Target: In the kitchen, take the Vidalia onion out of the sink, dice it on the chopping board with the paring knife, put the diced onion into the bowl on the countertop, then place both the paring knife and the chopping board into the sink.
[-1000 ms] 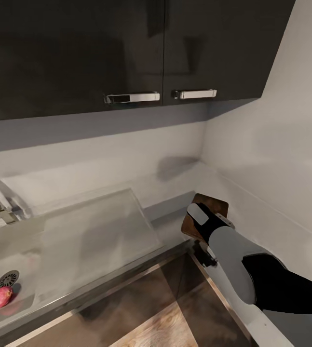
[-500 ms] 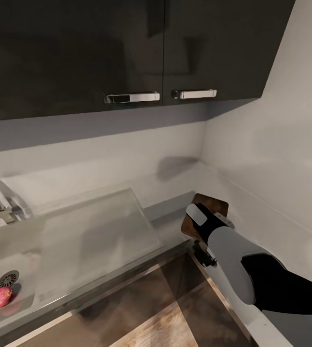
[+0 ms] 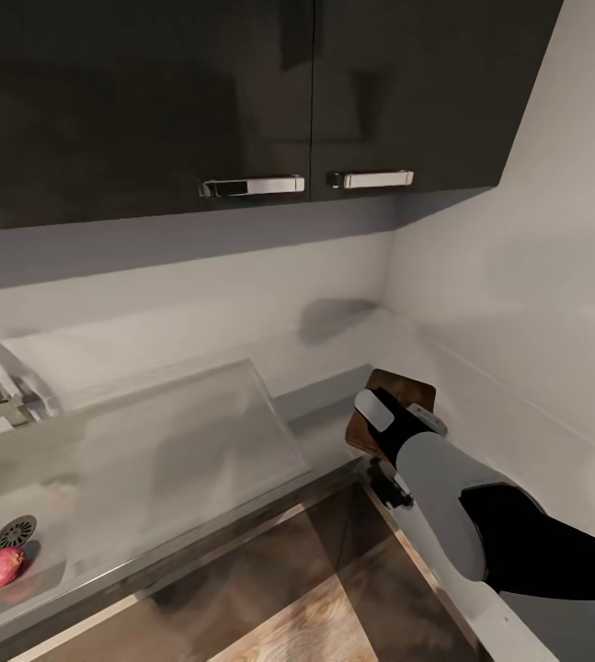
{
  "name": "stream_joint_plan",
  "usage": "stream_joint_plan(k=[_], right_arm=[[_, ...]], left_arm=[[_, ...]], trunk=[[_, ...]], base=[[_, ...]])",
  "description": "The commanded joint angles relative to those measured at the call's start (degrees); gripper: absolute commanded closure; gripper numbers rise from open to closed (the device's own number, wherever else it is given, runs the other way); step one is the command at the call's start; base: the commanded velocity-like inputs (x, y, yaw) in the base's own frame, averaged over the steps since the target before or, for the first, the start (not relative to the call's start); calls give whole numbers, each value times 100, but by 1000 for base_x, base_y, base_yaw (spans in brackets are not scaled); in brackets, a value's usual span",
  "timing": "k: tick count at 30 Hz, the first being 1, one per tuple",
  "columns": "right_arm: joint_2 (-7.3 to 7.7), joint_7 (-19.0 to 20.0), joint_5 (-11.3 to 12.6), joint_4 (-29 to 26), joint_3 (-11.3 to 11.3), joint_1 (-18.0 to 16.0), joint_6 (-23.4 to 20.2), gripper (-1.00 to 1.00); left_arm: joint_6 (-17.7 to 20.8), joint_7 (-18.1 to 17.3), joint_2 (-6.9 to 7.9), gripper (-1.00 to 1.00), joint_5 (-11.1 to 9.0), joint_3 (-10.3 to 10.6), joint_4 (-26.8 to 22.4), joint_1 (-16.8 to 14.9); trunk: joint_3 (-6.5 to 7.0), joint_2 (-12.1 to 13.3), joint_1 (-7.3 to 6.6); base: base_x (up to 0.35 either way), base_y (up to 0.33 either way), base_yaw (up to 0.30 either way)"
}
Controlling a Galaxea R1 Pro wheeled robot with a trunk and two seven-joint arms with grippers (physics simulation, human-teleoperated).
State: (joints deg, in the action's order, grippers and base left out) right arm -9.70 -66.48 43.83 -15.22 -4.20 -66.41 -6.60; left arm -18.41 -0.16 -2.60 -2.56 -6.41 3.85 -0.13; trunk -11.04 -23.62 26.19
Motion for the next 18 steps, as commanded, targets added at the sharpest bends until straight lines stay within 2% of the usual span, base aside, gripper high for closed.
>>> stream_joint_plan(k=[1,12,18], right_arm=[[7,-32,31,-3,-45,-3,-60,-100],[12,-31,46,62,-37,-3,-60,-100],[-15,-31,59,63,-45,-3,-60,-100]], left_arm=[[-31,-2,-2,-100,-25,-19,11,-4],[-31,-2,-3,-100,-25,-19,11,-4],[-31,-2,4,-100,-25,-19,11,-4]], trunk=[[-13,-10,3],[-104,-10,3],[-127,-10,3]], base=[[0,0,0],[-2,0,0],[-87,0,0]])
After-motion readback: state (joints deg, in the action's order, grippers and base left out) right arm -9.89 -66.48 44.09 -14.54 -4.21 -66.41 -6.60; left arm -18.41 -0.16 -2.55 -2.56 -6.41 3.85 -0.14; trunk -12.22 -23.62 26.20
